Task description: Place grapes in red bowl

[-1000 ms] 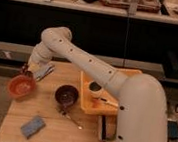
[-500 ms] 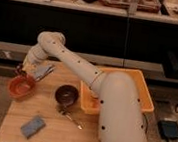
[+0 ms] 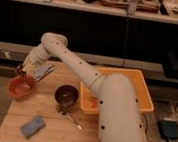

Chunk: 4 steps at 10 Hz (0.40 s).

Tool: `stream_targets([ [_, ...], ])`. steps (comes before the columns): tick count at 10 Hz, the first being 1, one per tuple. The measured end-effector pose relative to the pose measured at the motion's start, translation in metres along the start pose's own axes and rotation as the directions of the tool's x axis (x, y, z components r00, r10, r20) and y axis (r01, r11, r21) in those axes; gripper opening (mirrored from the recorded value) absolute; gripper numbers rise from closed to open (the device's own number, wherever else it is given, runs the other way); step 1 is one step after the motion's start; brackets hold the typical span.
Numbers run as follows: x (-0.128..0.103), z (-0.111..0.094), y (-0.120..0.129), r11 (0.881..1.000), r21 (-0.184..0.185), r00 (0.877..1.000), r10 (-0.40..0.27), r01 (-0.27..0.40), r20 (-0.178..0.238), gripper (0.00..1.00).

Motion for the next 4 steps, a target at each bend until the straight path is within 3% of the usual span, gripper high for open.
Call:
stream_targets([
  [1,-0.0030,0.0001,0.0017,1.000,-0.006,1.000,-0.007,0.007,0.001,0.78],
  [4,-0.0018,-0.0031,0.0019,1.000,-0.007,1.000,-0.007,0.007,0.001,0.80],
])
